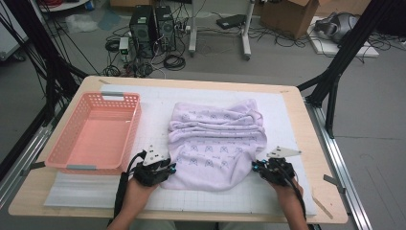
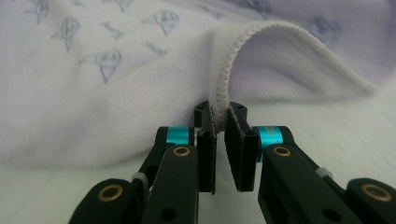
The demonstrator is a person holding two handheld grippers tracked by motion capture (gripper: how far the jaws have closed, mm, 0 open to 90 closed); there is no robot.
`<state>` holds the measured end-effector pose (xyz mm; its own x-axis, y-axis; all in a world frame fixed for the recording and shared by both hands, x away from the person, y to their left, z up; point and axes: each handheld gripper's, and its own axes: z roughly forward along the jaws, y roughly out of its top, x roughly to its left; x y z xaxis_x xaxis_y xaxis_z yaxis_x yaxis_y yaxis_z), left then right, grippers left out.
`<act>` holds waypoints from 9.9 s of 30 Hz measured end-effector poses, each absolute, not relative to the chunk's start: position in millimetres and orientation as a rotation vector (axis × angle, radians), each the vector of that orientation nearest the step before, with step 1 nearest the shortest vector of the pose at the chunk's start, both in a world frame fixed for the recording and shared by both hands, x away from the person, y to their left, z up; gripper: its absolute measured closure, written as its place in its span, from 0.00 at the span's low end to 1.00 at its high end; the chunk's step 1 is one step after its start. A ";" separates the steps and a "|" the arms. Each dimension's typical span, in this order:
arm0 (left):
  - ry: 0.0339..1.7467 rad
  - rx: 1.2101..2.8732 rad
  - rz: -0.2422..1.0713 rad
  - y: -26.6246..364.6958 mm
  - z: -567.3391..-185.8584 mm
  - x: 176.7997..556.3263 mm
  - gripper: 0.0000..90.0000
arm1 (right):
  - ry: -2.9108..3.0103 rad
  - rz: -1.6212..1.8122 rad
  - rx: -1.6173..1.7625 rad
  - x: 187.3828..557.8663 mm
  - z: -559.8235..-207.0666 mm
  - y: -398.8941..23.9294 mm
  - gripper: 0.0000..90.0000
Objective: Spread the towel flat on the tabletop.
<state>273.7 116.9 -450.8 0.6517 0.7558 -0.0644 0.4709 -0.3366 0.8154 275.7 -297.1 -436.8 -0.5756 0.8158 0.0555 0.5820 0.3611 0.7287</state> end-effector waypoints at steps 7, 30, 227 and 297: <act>0.975 1.967 0.409 118.2 -450.1 273.7 0.73 | 2.356 0.982 1.333 238.5 -418.5 -337.3 0.87; 1.152 1.883 0.455 108.2 -444.3 309.0 0.96 | 2.178 0.906 1.284 315.9 -443.5 -299.5 1.00; 1.056 1.866 0.376 149.6 -447.5 183.5 0.67 | 2.228 1.138 1.294 176.0 -445.1 -344.1 0.73; 1.084 1.827 0.334 144.6 -452.3 219.0 0.62 | 2.170 1.162 1.314 205.6 -444.8 -337.2 0.75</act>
